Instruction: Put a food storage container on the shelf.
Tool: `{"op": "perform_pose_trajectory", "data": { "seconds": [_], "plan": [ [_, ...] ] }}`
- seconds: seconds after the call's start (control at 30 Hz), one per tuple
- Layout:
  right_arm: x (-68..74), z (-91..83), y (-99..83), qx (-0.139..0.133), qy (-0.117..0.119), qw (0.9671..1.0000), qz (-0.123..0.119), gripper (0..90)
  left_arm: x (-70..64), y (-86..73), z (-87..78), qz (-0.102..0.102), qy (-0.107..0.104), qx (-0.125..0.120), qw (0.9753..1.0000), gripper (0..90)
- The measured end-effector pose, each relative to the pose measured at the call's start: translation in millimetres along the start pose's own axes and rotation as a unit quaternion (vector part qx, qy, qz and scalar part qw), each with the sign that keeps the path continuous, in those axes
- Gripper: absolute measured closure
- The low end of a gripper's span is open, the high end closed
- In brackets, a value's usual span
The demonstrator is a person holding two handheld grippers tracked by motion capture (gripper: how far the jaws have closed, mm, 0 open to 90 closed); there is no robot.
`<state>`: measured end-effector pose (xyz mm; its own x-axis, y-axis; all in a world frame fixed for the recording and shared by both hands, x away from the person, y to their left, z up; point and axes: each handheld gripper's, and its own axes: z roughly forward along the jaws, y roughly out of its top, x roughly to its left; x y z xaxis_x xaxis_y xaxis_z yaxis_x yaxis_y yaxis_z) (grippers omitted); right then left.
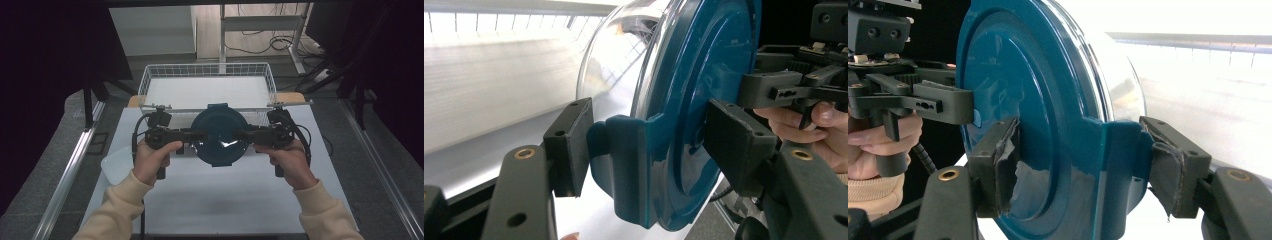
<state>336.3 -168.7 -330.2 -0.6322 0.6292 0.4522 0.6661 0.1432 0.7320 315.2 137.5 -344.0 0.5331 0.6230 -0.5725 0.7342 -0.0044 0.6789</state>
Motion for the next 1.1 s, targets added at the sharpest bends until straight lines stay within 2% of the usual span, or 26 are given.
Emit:
{"op": "perform_pose_trajectory", "data": {
  "seconds": [0.53, 0.67, 0.87, 1.1],
  "plan": [
    [3.0, -1.0, 20.8, -0.003, 0.001, 1.0000, -0.009, 35.2, -1.5, 19.0, -7.4, 0.003, 0.001, -0.005, 1.0000, 38.1],
    [4.1, -0.4, 25.3, -0.004, 0.003, 0.9999, -0.010, 35.2, -2.5, 23.8, -10.3, 0.009, 0.006, -0.006, 0.9999, 38.1],
    [5.6, 0.1, 32.7, -0.005, 0.003, 0.9999, -0.012, 35.3, -0.9, 30.5, -12.3, 0.005, 0.003, -0.008, 1.0000, 38.0],
    [1.8, 2.8, 41.0, -0.006, 0.008, 0.9999, -0.010, 35.3, 0.2, 40.8, -12.3, 0.005, 0.009, -0.007, 0.9999, 38.0]
  ]
}}
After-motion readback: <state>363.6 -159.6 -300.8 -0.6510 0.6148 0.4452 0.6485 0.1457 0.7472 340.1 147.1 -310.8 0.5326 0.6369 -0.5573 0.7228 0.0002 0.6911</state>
